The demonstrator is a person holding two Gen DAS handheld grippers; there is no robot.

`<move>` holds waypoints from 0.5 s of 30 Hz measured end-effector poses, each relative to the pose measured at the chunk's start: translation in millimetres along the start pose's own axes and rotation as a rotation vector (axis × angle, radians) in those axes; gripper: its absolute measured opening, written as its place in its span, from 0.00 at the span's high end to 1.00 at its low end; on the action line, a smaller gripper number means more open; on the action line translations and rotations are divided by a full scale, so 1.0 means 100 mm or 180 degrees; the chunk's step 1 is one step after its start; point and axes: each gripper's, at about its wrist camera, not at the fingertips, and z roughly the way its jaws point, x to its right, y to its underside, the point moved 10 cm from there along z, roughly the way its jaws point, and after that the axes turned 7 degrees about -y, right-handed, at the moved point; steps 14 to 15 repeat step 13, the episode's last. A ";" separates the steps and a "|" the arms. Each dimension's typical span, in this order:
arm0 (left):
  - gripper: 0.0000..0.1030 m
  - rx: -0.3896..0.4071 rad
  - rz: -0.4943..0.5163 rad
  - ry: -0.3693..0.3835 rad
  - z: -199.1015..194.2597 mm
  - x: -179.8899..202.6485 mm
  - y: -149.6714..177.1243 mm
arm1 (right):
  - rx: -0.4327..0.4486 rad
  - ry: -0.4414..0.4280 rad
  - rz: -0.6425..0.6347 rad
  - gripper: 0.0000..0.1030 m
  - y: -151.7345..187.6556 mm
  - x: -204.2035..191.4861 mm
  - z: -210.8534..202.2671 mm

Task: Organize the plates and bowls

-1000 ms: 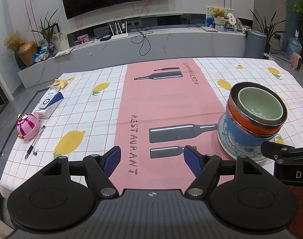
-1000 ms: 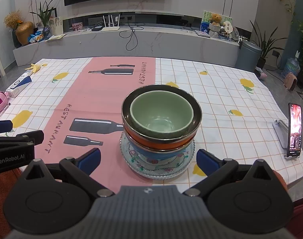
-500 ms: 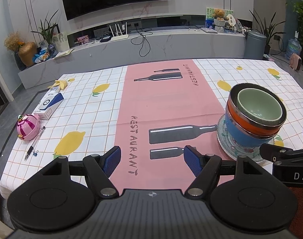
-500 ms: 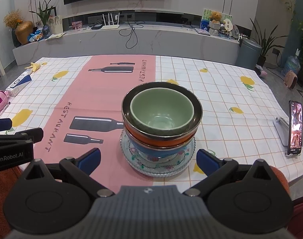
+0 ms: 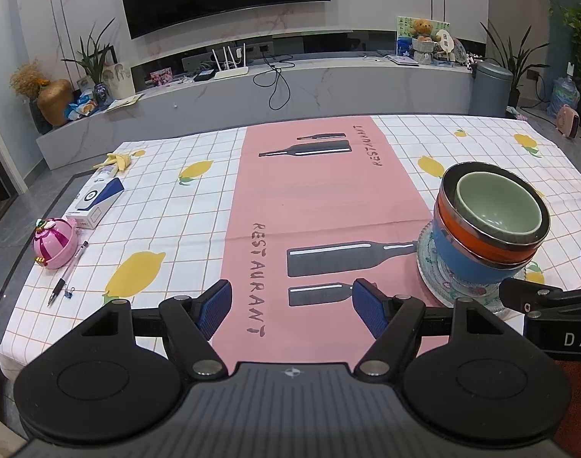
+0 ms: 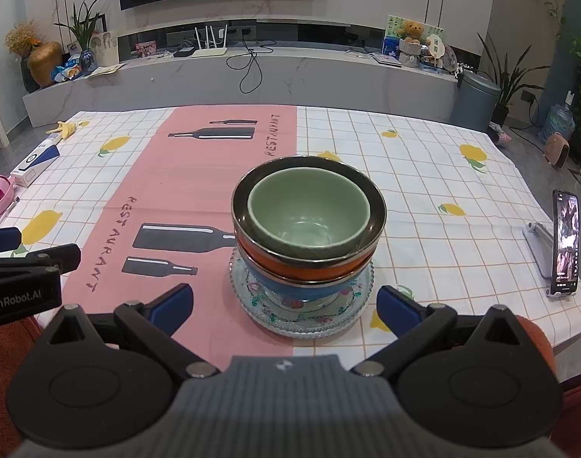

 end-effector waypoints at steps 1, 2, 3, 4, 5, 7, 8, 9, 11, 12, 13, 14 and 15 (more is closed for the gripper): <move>0.18 0.0001 0.0002 0.0001 0.00 0.00 0.00 | 0.0000 -0.0003 0.0000 0.03 0.00 0.00 0.00; 0.18 0.0000 0.0003 -0.0002 0.00 0.00 0.00 | -0.0001 -0.0003 0.0000 0.03 0.00 0.00 0.00; 0.18 -0.0002 0.0003 -0.0002 0.00 0.00 0.00 | -0.0001 -0.0003 0.0000 0.03 0.00 0.00 0.00; 0.18 -0.0001 0.0003 0.0004 0.00 0.00 0.00 | -0.0001 -0.0005 0.0001 0.03 0.00 0.00 0.00; 0.18 0.0001 0.0001 0.0010 0.00 0.00 -0.01 | -0.0002 -0.0007 0.0002 0.03 0.00 0.00 0.00; 0.18 0.0006 -0.0010 0.0014 -0.01 -0.01 0.00 | -0.0005 -0.0011 0.0004 0.03 0.00 -0.01 -0.01; 0.18 0.0011 -0.0012 0.0019 -0.01 -0.01 0.00 | -0.0006 -0.0011 0.0005 0.03 0.00 -0.01 -0.01; 0.18 0.0018 -0.0016 0.0024 -0.02 -0.01 0.00 | -0.0007 -0.0012 0.0007 0.03 0.01 -0.01 -0.01; 0.18 0.0031 -0.0020 0.0027 -0.02 0.00 0.00 | -0.0012 -0.0018 0.0015 0.03 0.01 0.00 0.00; 0.18 0.0035 -0.0021 0.0023 -0.02 0.00 0.00 | -0.0014 -0.0019 0.0019 0.03 0.01 0.00 0.00; 0.18 0.0037 -0.0020 0.0020 -0.02 0.00 0.00 | -0.0016 -0.0021 0.0021 0.03 0.01 0.00 0.00; 0.18 0.0037 -0.0020 0.0020 -0.02 0.00 0.00 | -0.0016 -0.0021 0.0021 0.03 0.01 0.00 0.00; 0.18 0.0037 -0.0020 0.0020 -0.02 0.00 0.00 | -0.0016 -0.0021 0.0021 0.03 0.01 0.00 0.00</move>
